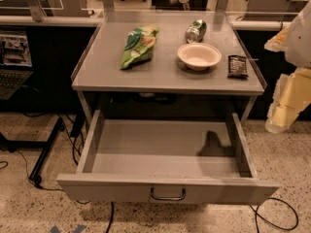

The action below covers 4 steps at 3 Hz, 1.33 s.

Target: Place green rice chip bag into top drawer

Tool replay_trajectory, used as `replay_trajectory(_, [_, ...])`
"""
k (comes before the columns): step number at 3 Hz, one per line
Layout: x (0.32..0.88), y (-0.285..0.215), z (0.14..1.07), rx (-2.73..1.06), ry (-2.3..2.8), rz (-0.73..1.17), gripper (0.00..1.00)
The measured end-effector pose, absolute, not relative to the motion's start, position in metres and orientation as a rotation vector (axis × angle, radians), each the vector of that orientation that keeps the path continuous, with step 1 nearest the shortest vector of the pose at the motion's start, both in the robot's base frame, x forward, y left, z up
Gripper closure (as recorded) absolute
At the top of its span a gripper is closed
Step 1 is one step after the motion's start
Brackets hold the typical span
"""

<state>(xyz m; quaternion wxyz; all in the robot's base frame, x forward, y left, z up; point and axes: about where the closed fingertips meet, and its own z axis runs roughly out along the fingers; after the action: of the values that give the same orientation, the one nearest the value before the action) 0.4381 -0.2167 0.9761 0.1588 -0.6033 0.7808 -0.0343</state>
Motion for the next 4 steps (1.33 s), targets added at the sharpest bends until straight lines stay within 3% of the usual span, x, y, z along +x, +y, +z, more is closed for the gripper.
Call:
replay_trajectory(2, [0.443, -0.219, 0.98, -1.698, 2.219, -0.112, 0.0])
replay_trajectory(4, [0.529, -0.266, 0.995, -1.308, 2.226, 0.046, 0.0])
